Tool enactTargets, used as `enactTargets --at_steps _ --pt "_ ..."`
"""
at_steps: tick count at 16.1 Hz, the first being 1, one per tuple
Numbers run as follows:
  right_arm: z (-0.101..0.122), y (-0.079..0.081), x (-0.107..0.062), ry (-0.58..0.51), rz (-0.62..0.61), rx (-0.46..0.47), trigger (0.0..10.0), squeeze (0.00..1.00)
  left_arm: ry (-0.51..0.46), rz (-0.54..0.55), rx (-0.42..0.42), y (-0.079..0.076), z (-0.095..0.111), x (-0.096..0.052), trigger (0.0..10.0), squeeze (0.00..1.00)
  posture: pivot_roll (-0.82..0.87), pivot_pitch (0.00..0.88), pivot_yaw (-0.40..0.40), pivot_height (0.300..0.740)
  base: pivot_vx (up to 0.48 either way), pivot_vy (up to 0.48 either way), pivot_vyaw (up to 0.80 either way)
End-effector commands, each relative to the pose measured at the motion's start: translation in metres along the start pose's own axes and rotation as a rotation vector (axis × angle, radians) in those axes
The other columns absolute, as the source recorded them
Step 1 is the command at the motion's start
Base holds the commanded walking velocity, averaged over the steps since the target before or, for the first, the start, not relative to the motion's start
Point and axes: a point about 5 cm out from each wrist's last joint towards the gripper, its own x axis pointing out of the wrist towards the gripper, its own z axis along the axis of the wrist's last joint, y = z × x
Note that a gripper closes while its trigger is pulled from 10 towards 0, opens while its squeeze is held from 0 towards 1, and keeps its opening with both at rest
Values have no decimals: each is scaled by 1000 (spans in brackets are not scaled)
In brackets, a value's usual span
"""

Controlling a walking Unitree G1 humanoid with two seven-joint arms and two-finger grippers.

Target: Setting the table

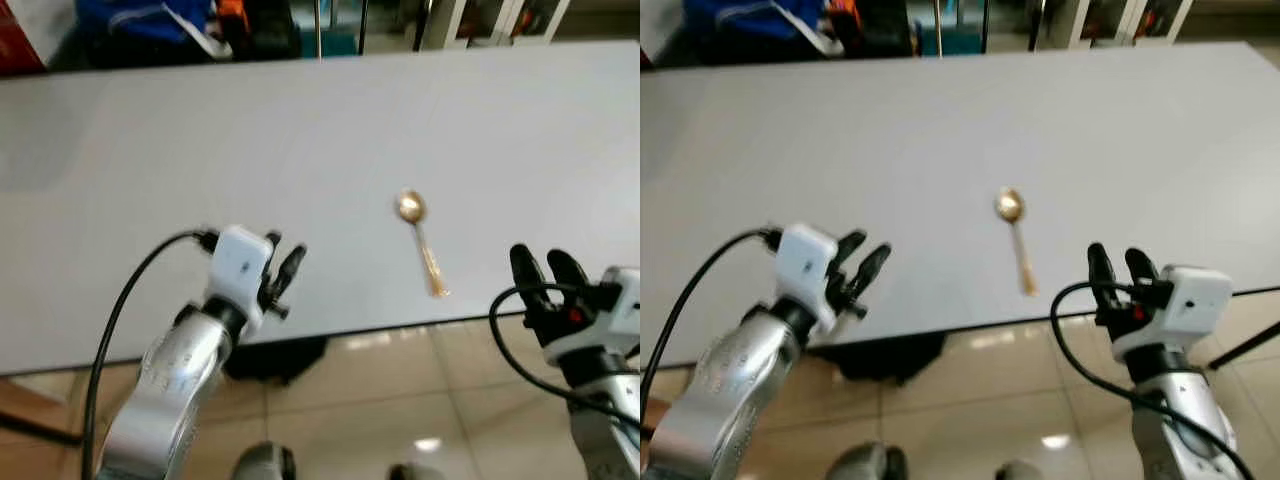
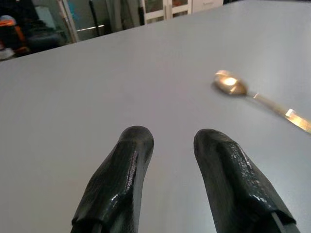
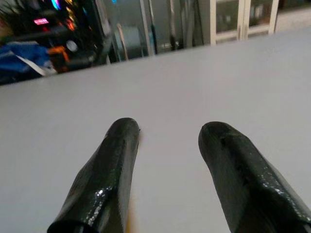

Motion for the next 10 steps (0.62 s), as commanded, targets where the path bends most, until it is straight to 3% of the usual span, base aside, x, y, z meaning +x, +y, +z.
enactTargets --at_steps 1,4,7,9,10 --pt "-7 0 0 5 9 2 10000 0 10 33 31 5 -3 -6 10000 0 -35 66 53 740 0 480 0" --pt "-21 10 4 7 34 -26 10000 0 -21 40 20 4 -1 2 10000 0 -23 40 67 740 0 480 0" --pt "-23 25 8 -3 109 -75 10000 0 -41 41 18 3 0 10 10000 0 -27 27 74 740 0 480 800" --pt "-23 22 8 -10 80 -70 10000 0 -35 38 27 3 -1 11 10000 0 -31 24 68 740 0 480 800" --pt "-24 18 9 -15 35 -17 10000 0 -29 35 47 3 -3 14 10000 0 -28 23 60 740 0 480 0"
